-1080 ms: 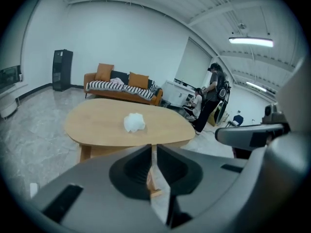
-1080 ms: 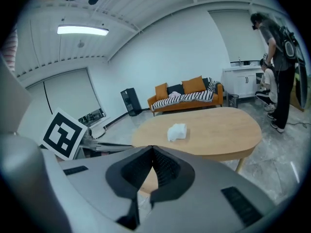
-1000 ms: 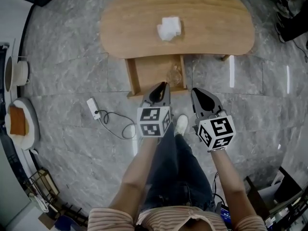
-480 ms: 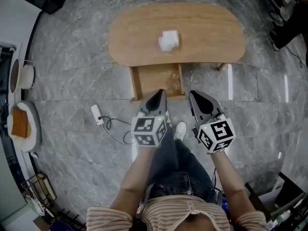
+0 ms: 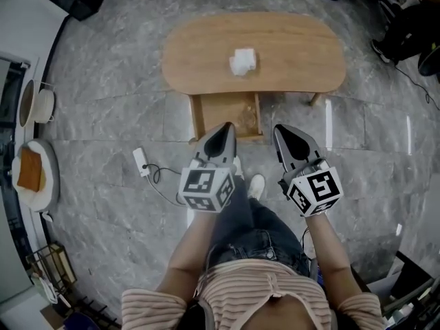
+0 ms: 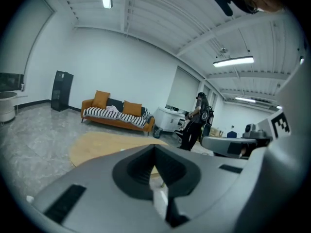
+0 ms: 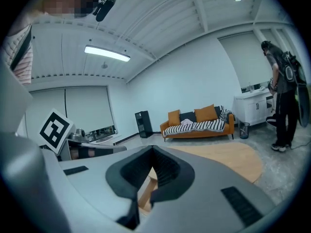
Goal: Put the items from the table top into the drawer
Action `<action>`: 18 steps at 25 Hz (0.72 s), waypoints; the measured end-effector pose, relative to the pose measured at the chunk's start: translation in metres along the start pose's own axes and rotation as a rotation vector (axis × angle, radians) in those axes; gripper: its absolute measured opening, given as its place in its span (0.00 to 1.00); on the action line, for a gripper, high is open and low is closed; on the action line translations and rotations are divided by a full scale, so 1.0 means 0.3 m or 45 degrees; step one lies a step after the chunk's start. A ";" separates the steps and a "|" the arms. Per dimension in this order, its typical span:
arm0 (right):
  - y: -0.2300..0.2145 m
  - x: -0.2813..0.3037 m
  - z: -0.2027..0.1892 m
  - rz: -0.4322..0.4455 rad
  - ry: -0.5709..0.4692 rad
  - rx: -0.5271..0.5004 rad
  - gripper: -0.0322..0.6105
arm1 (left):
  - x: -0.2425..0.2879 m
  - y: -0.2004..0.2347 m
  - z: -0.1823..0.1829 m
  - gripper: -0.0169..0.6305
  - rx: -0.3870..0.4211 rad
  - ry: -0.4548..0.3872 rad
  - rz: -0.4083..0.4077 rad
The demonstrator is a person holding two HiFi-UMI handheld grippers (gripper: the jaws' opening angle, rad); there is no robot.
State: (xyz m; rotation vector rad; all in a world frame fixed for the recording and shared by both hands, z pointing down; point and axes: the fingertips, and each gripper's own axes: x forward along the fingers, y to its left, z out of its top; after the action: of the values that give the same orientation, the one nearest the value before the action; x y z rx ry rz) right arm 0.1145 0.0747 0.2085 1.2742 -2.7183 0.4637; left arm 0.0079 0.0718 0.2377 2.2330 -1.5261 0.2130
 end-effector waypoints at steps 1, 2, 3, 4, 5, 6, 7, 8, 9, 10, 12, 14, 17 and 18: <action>0.005 -0.010 0.018 -0.001 -0.013 -0.012 0.06 | -0.016 -0.007 0.012 0.05 0.005 -0.013 0.003; 0.010 -0.020 0.034 -0.002 -0.024 -0.026 0.06 | -0.030 -0.013 0.023 0.05 0.013 -0.026 0.008; 0.015 -0.030 0.048 -0.004 -0.032 -0.042 0.06 | -0.045 -0.019 0.033 0.05 0.023 -0.038 0.012; 0.022 -0.038 0.061 -0.004 -0.038 -0.057 0.06 | -0.058 -0.025 0.043 0.05 0.033 -0.048 0.017; 0.029 -0.047 0.073 -0.002 -0.045 -0.069 0.06 | -0.071 -0.030 0.052 0.05 0.041 -0.058 0.019; 0.037 -0.055 0.085 0.001 -0.054 -0.076 0.06 | -0.083 -0.035 0.062 0.05 0.049 -0.067 0.019; 0.044 -0.063 0.097 0.002 -0.064 -0.080 0.06 | -0.094 -0.040 0.072 0.05 0.056 -0.075 0.017; 0.050 -0.072 0.109 0.001 -0.077 -0.084 0.06 | -0.104 -0.046 0.081 0.05 0.063 -0.083 0.014; 0.057 -0.082 0.121 -0.003 -0.090 -0.089 0.06 | -0.114 -0.052 0.090 0.05 0.070 -0.090 0.010; 0.063 -0.093 0.131 -0.006 -0.101 -0.094 0.06 | -0.124 -0.060 0.098 0.05 0.076 -0.097 0.006; 0.075 -0.114 0.150 -0.008 -0.119 -0.099 0.06 | -0.143 -0.074 0.114 0.05 0.085 -0.110 -0.002; 0.087 -0.130 0.167 -0.005 -0.138 -0.093 0.06 | -0.161 -0.080 0.128 0.05 0.088 -0.124 -0.005; 0.098 -0.151 0.187 -0.003 -0.162 -0.081 0.06 | -0.183 -0.083 0.144 0.05 0.086 -0.141 -0.004; 0.101 -0.158 0.193 -0.002 -0.169 -0.082 0.06 | -0.190 -0.085 0.148 0.05 0.087 -0.145 -0.004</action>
State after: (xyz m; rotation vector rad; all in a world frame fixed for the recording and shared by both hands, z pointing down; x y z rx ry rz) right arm 0.1239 0.1095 0.1361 1.3364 -2.8138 0.2989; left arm 0.0046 0.1092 0.1708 2.3371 -1.5958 0.1410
